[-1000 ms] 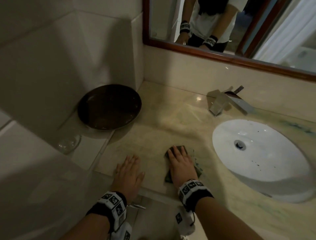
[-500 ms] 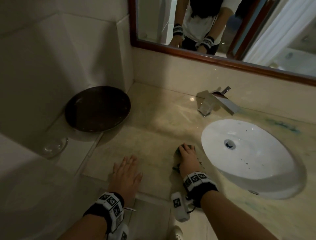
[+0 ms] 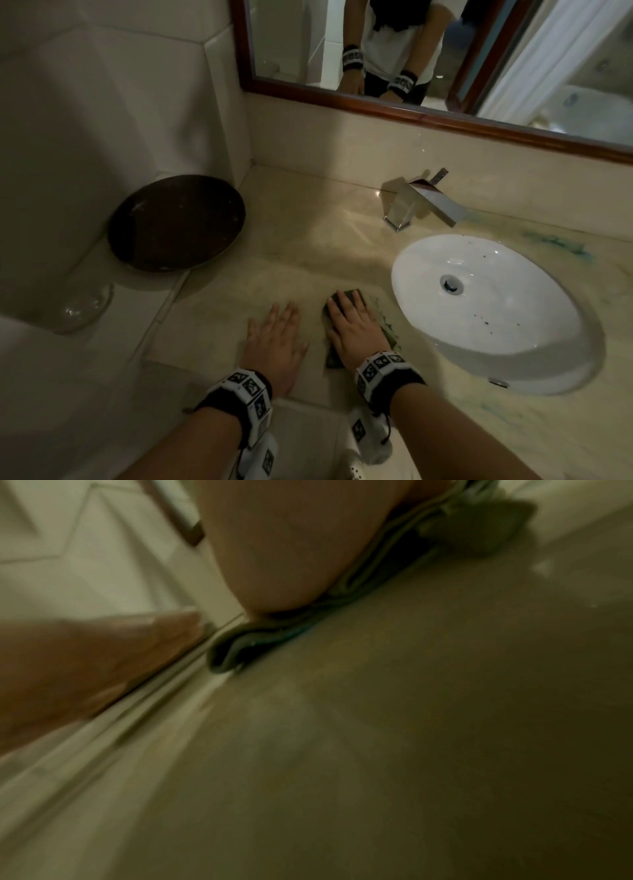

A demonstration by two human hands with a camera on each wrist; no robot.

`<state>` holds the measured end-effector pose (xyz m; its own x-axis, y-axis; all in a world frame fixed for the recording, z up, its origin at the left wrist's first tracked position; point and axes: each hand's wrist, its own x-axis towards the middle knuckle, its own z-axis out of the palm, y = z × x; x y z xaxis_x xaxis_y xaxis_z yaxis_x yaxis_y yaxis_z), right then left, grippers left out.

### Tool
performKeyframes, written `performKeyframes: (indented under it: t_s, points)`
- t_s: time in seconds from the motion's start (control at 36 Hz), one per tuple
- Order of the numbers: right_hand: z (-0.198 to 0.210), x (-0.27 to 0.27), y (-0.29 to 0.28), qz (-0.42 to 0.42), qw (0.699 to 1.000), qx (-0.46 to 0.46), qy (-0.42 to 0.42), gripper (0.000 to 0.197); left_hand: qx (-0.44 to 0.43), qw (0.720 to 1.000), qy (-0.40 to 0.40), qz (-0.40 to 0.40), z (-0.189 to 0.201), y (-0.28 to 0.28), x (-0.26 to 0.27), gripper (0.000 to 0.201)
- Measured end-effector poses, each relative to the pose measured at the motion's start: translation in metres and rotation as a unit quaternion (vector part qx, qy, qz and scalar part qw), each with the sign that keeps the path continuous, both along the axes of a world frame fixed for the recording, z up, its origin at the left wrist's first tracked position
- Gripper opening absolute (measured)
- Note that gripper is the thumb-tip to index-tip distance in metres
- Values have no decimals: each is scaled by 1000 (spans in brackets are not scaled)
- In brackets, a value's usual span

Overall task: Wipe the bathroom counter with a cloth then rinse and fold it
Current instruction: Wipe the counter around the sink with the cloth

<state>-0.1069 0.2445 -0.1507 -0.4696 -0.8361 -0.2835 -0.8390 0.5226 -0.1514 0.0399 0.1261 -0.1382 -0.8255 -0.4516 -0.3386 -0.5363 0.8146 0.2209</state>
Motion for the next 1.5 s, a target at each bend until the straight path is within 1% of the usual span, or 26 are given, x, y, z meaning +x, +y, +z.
performKeyframes:
  t_s: [0.03,0.08,0.11,0.17,0.19,0.25,0.31,0.33,0.47,0.53,0.58,0.61,0.64,0.72,0.81,0.89,0.97,1.03,1.06,1.11,1.14,1.19,1.31,1.5]
  points:
    - [1,-5,5,-7,1000,0,1,62,-3,1000,-12,-4,2,0,0,80]
    - [4,-13,16,-26,1000,-3,-7,72,-19,1000,-3,-1,-2,0,0,67]
    - [5,-17,22,-35,999,-3,-10,72,-21,1000,2,0,-5,1,0,65]
    - [4,-26,32,-57,998,-5,-14,57,0,1000,13,2,-6,1,2,70]
    - [5,-30,36,-67,998,-9,-18,56,1,1000,22,1,-6,1,2,75]
    - [6,-36,42,-82,996,-6,-21,67,3,1000,16,1,-6,1,2,85]
    - [8,-41,46,-90,996,5,-23,80,-4,1000,16,5,-3,1,2,88]
    - [8,-43,48,-94,995,8,-25,84,-8,1000,12,5,-2,0,2,89]
    - [12,-57,70,-118,992,16,-31,84,-6,1000,-2,13,-1,-3,9,90]
    - [18,-66,82,-134,989,53,-18,78,2,1000,-6,15,0,-5,11,92]
    - [28,-76,94,-125,983,130,22,65,4,1000,-10,17,1,-6,14,93]
    - [33,-82,101,-122,979,157,36,62,4,1000,-10,19,1,-6,15,93]
    - [37,-86,106,-126,976,168,49,64,3,1000,-9,19,1,-6,16,93]
    - [50,-95,114,-171,973,144,53,80,2,1000,-3,13,2,-4,16,93]
    - [62,-90,101,-192,979,64,25,81,5,1000,4,9,5,-1,15,94]
    - [65,-61,76,-174,985,-15,-15,79,4,1000,-1,1,8,5,11,95]
    - [57,-22,46,-107,993,-51,-23,82,-5,1000,-8,-4,9,12,6,95]
    - [44,2,28,-58,996,-46,-48,88,-13,1000,-10,-4,9,14,3,95]
    - [38,14,21,-29,997,-27,-60,90,-15,1000,-13,-4,10,15,2,96]
    - [25,38,13,38,998,24,-53,93,-23,999,-25,-5,9,14,1,98]
    - [20,46,13,57,997,42,-44,93,-27,999,-30,-5,8,13,1,98]
    - [14,52,16,60,996,54,-37,92,-31,999,-29,-4,5,10,3,96]
    - [16,39,24,81,994,72,-12,93,-20,1000,-17,6,0,3,9,94]
    - [18,-3,45,6,996,83,12,90,-7,1000,-6,21,0,-4,14,94]
